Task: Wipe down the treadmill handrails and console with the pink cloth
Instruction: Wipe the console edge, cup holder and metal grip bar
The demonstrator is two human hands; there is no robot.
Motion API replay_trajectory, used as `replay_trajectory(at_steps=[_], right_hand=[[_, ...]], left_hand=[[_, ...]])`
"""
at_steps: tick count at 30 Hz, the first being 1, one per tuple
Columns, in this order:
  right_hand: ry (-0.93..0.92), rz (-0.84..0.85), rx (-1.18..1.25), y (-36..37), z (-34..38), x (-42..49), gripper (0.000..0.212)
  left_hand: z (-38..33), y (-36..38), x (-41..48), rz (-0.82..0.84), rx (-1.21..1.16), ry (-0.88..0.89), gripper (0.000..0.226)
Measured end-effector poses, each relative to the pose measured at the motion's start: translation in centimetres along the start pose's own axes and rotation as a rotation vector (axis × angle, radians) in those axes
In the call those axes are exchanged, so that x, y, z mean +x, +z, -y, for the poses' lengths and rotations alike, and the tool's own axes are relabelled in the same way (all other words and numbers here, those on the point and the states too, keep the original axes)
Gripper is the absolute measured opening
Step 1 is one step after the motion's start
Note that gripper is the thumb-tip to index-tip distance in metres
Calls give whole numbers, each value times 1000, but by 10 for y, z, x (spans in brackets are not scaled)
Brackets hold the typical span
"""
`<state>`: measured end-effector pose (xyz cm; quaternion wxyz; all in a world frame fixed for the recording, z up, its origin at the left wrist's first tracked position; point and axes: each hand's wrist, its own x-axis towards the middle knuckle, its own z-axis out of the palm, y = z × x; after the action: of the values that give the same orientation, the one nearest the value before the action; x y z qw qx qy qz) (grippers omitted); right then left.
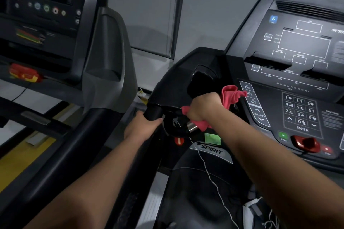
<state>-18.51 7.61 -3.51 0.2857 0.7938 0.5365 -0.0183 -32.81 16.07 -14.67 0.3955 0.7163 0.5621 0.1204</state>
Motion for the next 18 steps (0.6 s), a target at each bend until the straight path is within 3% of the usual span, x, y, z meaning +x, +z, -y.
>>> replay_trajectory(at_steps=[2,4,8,11,13,16,18], right_hand=[[-6,13,14,1,8,1,29],[-34,-77,-8,7,22,-3,41],[-94,-388,19,35,46,-14,48],[-214,-673,-158,64,42,-20,32],[-331,-801,-216,78,32,-25,37],[-369,-762,-227,73,22,-30,35],[-287,-613,-201,55,20,-30,29]], left_hand=[[-1,0,1,14,-13,-5,66],[-2,0,2,23,-17,-15,67],[-3,1,3,18,-3,-33,68],[-2,2,4,7,-1,-26,64],[-1,2,4,-1,11,-24,63],[-3,2,3,-2,25,-22,64],[-3,1,2,7,21,-26,66]])
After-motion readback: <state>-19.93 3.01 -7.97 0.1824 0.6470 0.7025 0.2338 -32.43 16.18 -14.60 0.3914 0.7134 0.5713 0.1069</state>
